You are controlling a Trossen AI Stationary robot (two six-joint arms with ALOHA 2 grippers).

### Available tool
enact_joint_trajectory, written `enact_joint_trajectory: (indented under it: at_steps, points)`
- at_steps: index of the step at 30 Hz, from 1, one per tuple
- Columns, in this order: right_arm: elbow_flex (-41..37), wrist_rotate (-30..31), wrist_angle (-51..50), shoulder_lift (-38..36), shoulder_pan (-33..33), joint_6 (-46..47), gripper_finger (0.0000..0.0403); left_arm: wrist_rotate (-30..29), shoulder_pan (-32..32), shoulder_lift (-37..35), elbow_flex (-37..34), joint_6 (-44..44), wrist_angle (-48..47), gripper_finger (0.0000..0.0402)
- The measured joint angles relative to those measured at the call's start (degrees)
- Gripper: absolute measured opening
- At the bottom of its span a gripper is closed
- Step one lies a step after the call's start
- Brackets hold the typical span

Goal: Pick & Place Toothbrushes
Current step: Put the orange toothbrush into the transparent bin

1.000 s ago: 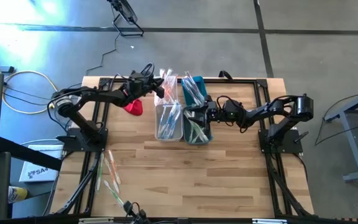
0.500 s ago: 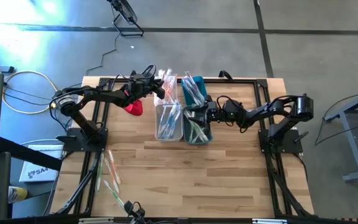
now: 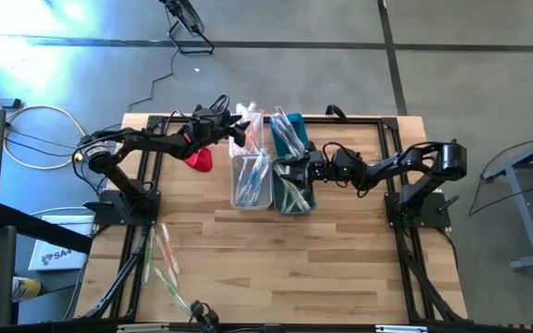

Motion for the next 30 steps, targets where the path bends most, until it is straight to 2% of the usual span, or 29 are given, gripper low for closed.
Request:
enact_joint_trajectory:
  at_steps: [4,9,13,25,30]
  points:
    - [0.00,-0.06,0.00,0.00,0.00,0.00,0.0203,4.96,-0.04,0.00,0.00,-3.41,0.44,0.0207]
    - [0.00,-0.07,0.00,0.00,0.00,0.00,0.0203,8.22,-0.04,0.00,0.00,-4.55,-0.12,0.0207]
    - [-0.01,-0.08,0.00,0.00,0.00,0.02,0.0203,8.28,-0.04,0.00,-0.02,-7.61,-0.82,0.0207]
    - [-0.01,-0.08,0.03,0.00,0.00,0.00,0.0203,8.21,-0.02,0.00,-0.02,-8.20,-2.49,0.0207]
    - [-0.02,-0.10,-0.13,0.00,0.00,0.00,0.0203,8.04,-1.45,0.00,-0.02,-3.56,-2.44,0.0207]
